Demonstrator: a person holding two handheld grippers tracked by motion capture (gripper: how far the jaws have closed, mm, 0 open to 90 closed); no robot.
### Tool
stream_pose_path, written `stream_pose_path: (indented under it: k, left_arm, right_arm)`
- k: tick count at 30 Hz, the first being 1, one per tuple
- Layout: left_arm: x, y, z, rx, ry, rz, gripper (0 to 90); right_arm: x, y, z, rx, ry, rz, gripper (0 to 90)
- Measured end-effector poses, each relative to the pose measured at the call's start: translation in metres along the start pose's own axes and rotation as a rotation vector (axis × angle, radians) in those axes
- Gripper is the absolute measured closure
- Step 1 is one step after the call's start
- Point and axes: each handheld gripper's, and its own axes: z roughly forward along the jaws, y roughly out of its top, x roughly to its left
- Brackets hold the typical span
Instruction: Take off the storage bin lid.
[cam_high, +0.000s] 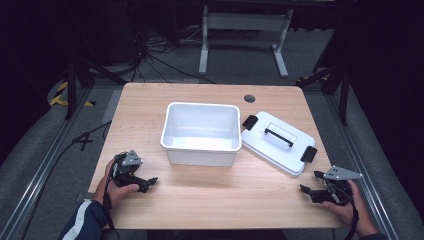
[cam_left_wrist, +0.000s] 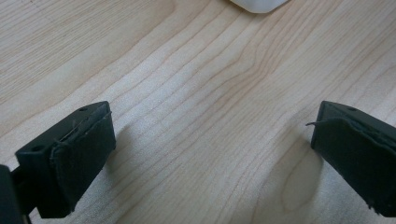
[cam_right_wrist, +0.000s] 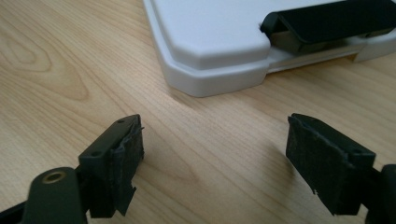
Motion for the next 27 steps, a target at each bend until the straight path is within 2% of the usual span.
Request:
stream_pose_path:
  k: [4,8,27]
  left_arm:
    - [-0.0001,0.0001,-0.0003,0.004,-0.001,0.0,0.3]
    - [-0.0011,-0.001,-0.0006,0.003,-0.001,-0.011,0.2]
    - [-0.0004,-0.0011,-0.0011,0.005,-0.004,0.0,0.2]
  right_arm:
    - [-0.002,-0.0002,-0.0001,0.01,0.009,0.025,18.6]
    - [-0.0023,-0.0003,0.0001,0.011,0.008,0.025,18.5]
    - [-0.0016,-0.0005,0.0,0.01,0.004,0.031,18.2]
